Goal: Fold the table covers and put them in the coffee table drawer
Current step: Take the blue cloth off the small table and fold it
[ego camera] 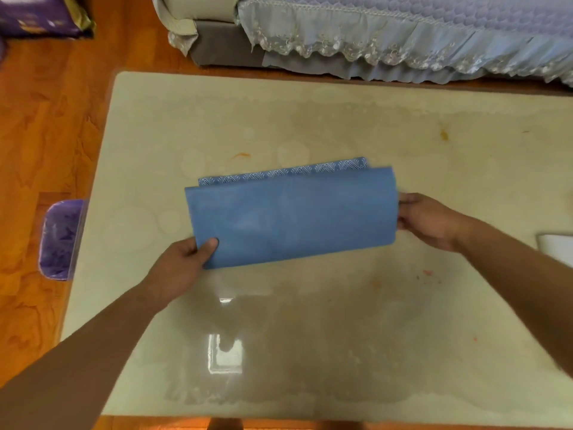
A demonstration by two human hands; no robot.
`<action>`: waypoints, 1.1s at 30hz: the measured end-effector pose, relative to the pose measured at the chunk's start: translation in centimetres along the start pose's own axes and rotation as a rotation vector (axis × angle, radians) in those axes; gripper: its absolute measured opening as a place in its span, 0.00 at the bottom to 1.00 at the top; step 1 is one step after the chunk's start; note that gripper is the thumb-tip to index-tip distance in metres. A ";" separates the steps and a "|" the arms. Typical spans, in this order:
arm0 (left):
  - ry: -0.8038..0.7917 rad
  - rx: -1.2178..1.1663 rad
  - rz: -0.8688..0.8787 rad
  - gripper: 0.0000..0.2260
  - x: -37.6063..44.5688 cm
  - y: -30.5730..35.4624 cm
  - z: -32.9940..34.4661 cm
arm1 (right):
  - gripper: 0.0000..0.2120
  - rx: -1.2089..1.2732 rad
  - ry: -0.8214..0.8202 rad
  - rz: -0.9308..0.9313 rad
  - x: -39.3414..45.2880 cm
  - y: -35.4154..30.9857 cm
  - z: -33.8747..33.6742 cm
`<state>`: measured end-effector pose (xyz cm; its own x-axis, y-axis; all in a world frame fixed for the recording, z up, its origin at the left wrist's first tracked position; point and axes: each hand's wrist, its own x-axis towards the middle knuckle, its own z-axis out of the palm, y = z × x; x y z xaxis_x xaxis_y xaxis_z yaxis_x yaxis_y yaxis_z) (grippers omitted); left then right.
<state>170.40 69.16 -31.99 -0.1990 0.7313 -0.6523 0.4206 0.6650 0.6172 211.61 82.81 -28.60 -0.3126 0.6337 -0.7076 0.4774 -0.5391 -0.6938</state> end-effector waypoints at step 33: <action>0.880 0.365 0.102 0.11 2.1 1.3 8.3 | 0.15 -0.726 1.172 -0.161 5.2 7.7 9.2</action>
<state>177.86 70.30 -36.22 -0.6774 0.7337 0.0531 0.6930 0.6122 0.3808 206.09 76.81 -38.90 0.2869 0.9465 0.1478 0.9310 -0.2391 -0.2760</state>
